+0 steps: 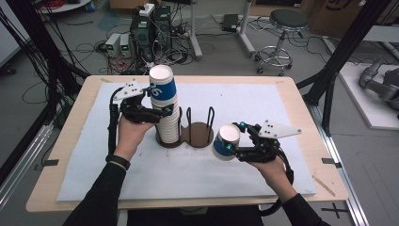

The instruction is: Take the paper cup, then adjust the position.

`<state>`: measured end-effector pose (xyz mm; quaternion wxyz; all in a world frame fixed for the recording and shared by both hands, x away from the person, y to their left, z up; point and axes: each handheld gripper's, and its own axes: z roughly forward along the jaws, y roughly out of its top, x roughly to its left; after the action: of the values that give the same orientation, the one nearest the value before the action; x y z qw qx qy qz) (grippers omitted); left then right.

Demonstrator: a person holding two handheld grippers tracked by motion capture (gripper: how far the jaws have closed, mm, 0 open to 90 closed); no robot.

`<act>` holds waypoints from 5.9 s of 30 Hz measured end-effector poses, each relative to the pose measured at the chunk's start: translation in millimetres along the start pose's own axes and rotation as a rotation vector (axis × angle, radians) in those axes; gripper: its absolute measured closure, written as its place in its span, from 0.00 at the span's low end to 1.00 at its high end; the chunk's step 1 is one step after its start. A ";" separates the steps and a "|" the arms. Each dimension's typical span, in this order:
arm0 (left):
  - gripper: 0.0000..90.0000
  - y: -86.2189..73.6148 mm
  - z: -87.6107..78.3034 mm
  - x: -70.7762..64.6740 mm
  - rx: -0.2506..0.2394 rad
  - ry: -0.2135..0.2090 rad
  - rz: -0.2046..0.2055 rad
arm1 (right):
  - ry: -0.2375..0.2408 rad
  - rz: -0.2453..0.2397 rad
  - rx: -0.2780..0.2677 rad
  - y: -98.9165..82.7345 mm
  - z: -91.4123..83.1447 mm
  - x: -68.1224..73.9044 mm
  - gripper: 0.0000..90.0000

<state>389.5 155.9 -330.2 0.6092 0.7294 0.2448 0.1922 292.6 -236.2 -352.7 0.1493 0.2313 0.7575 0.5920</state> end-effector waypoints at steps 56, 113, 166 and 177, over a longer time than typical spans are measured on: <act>0.08 -83.4 -60.6 -86.9 0.030 0.036 0.020 | -0.048 0.029 0.017 -17.5 -1.8 -15.5 0.34; 0.12 -96.9 40.7 -150.9 0.068 -0.438 0.046 | 0.269 0.005 0.018 -22.3 24.0 26.0 0.34; 0.15 -53.2 38.8 -155.4 0.317 -0.360 0.338 | 0.308 -0.139 0.265 -0.3 22.0 19.4 0.33; 0.09 -66.2 32.1 -133.7 -0.006 -0.469 0.043 | 0.374 0.021 0.078 0.0 5.2 1.8 0.33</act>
<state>292.2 60.5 -398.8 0.6475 0.7572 0.0804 0.0312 293.7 -230.9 -353.9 -0.0095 0.1308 0.7920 0.5963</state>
